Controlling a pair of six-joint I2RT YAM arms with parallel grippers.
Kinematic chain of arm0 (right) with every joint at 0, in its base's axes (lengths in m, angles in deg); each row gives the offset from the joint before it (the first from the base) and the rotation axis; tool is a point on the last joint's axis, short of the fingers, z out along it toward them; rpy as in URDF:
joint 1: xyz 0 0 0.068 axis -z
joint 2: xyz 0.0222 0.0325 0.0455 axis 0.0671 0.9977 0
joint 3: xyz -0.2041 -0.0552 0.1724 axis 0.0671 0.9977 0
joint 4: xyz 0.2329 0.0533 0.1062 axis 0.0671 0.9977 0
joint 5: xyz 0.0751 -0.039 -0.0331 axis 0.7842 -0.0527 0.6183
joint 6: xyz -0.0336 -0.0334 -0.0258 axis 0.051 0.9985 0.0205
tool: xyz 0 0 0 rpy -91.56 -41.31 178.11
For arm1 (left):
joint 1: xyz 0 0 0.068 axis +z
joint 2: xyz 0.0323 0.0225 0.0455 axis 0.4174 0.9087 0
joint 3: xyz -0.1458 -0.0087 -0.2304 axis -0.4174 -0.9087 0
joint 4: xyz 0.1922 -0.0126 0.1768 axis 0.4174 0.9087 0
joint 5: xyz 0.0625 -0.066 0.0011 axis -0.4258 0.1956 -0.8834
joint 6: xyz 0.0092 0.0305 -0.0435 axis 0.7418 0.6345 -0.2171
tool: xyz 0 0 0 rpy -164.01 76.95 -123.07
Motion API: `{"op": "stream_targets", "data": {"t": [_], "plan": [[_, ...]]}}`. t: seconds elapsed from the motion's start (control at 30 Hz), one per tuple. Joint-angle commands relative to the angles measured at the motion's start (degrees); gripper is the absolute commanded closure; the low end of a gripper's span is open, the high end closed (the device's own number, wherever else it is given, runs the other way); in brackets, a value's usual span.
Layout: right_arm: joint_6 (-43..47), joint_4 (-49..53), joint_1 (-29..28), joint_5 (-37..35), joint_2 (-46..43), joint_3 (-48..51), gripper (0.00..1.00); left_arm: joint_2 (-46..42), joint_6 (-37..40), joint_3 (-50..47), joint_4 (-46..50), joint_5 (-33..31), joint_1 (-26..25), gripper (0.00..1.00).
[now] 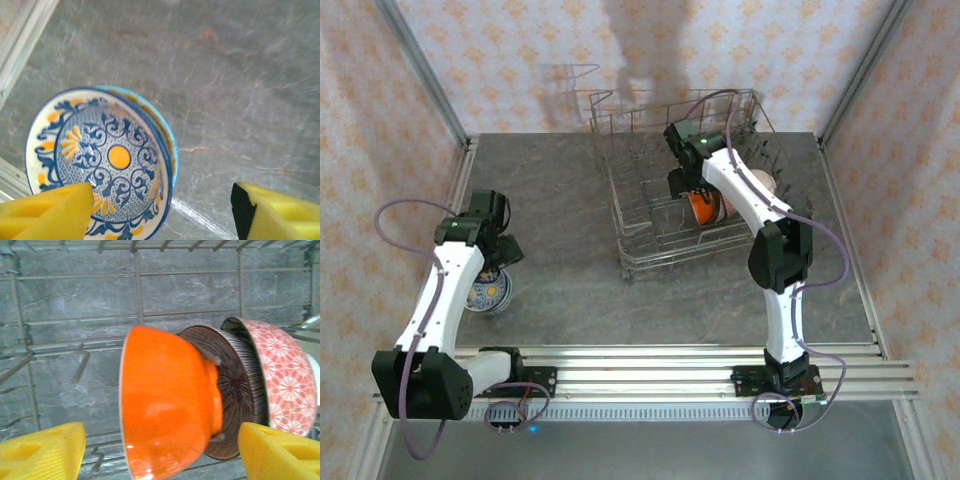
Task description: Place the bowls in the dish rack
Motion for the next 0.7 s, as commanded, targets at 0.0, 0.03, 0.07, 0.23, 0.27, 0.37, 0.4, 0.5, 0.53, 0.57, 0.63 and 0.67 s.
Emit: {"op": "stream_targets", "data": {"t": [0.0, 0.03, 0.07, 0.23, 0.27, 0.37, 0.4, 0.5, 0.53, 0.57, 0.63, 0.67], "plan": [[-0.22, 3.54, -0.48, -5.33, -2.67, -1.96, 0.21, -0.63, -0.99, -4.04, -1.98, 1.22, 1.15, 0.29], [-0.26, 3.88, -0.71, -5.69, -2.86, -2.05, 0.21, -0.35, -1.34, -4.84, -2.92, 1.69, 1.40, 0.31], [-0.16, 3.86, -0.64, -5.83, -2.96, -1.95, 0.20, -0.15, -1.45, -5.23, -3.45, 2.00, 1.46, 0.33], [-0.08, 4.15, -0.70, -6.19, -3.28, -1.62, 0.20, 1.36, -1.31, -5.34, -5.34, 2.67, 1.67, 0.40], [-0.08, 4.19, -0.68, -6.17, -3.25, -1.70, 0.20, 1.56, -1.19, -5.51, -5.52, 2.72, 1.72, 0.41], [-0.08, 4.19, -0.73, -6.20, -3.16, -1.57, 0.20, 2.39, -0.59, -6.10, -5.97, 3.01, 1.86, 0.45], [-0.02, 4.19, -0.75, -6.11, -3.07, -1.60, 0.20, 2.70, -0.48, -6.24, -6.03, 3.32, 2.02, 0.47], [-0.14, 4.19, -0.73, -5.78, -2.58, -1.77, 0.20, 2.92, -0.23, -6.31, -6.26, 3.93, 2.12, 0.54], [-0.11, 4.19, -0.75, -5.63, -2.44, -1.88, 0.20, 2.80, -0.23, -6.35, -6.49, 3.95, 2.11, 0.56], [-0.17, 4.27, -0.74, -5.65, -2.18, -2.03, 0.20, 2.74, -0.23, -6.39, -6.68, 3.99, 2.12, 0.57], [-0.24, 4.46, -0.81, -5.41, -1.71, -2.64, 0.20, 2.64, -0.05, -6.52, -6.97, 4.33, 2.12, 0.61], [-0.26, 4.50, -0.90, -5.36, -1.42, -2.95, 0.20, 2.68, 0.03, -6.51, -6.97, 4.51, 2.21, 0.62]]}}
